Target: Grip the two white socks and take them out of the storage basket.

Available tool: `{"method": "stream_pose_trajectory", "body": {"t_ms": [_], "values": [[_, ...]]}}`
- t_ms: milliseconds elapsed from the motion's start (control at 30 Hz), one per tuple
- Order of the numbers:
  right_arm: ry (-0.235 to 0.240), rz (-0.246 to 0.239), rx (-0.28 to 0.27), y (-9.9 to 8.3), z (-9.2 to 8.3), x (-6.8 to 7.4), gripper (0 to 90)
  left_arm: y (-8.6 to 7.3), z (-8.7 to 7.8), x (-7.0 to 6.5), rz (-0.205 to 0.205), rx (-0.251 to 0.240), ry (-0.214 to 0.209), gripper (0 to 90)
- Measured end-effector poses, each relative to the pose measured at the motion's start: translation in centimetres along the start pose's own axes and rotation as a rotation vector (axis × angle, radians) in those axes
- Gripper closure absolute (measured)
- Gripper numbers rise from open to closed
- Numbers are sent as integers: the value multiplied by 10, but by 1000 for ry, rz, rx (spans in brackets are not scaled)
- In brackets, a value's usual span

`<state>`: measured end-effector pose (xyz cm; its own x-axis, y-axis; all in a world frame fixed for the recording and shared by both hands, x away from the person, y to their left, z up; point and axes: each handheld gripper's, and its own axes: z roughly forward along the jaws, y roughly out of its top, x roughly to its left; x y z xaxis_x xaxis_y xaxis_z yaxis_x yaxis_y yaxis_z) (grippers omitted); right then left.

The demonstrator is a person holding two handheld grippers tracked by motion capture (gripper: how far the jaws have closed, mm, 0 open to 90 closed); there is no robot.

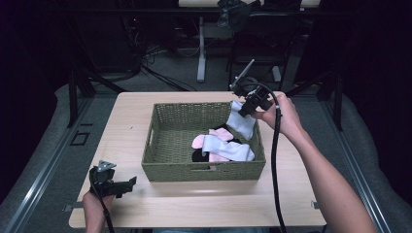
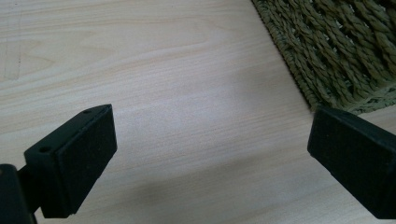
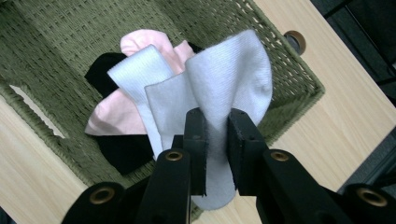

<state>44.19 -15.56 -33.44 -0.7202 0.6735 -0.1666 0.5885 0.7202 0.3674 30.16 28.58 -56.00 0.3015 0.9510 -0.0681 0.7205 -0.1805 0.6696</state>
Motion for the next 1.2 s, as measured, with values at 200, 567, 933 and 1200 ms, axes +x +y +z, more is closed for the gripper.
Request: {"method": "stream_pose_trajectory", "body": {"t_ms": [200,567,933,1200], "values": [[-9,22,-11,-6,-6,-6,790,0,0,0,-1,0,1,14],[-47,87,-35,-27,-20,-26,790,0,0,0,4,5,0,15],[-79,145,-39,-49,-30,-45,790,0,0,0,4,5,1,14],[-94,190,-31,-65,-29,-61,790,0,0,0,3,3,0,14]]}}
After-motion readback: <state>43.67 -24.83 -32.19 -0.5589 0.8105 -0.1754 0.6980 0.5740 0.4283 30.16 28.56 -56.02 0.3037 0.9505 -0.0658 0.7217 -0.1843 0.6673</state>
